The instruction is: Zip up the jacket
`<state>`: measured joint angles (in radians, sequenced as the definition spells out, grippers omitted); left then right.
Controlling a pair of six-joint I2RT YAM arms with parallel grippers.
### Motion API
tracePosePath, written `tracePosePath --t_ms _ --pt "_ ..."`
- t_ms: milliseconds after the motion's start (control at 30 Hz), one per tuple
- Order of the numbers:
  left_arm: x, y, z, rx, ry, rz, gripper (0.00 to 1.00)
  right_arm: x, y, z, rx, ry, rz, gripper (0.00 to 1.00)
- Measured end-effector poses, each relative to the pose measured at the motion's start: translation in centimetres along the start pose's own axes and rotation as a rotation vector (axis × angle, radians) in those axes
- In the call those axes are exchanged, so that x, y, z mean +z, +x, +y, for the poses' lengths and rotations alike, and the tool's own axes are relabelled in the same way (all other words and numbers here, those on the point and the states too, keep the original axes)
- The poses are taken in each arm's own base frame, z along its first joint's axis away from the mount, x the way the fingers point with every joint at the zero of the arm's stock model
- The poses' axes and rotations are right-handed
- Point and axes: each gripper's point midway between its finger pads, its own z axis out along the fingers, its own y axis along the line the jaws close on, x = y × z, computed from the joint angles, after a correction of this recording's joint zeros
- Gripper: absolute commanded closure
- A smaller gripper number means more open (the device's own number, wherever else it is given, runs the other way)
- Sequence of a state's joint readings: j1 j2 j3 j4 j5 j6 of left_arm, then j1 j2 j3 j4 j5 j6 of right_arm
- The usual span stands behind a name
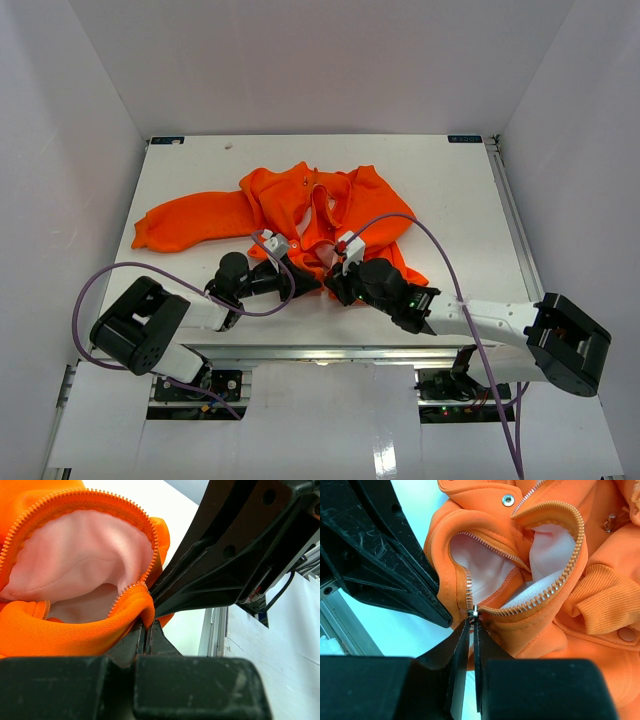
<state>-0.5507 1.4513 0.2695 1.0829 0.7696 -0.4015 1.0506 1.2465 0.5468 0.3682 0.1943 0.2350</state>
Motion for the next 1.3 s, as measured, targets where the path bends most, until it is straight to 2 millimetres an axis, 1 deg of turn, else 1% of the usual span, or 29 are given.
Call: tracePosePath --t_ms 467,1300 --pt "0.0 -0.1 0.1 -0.001 -0.010 -0.007 1.00 -0.3 -0.4 -0.3 -0.022 0.054 -0.011 0.92" --pt "0.3 -0.8 0.3 0.031 -0.005 -0.037 1.00 -0.5 -2.5 -0.5 -0.077 0.082 -0.032 0.92"
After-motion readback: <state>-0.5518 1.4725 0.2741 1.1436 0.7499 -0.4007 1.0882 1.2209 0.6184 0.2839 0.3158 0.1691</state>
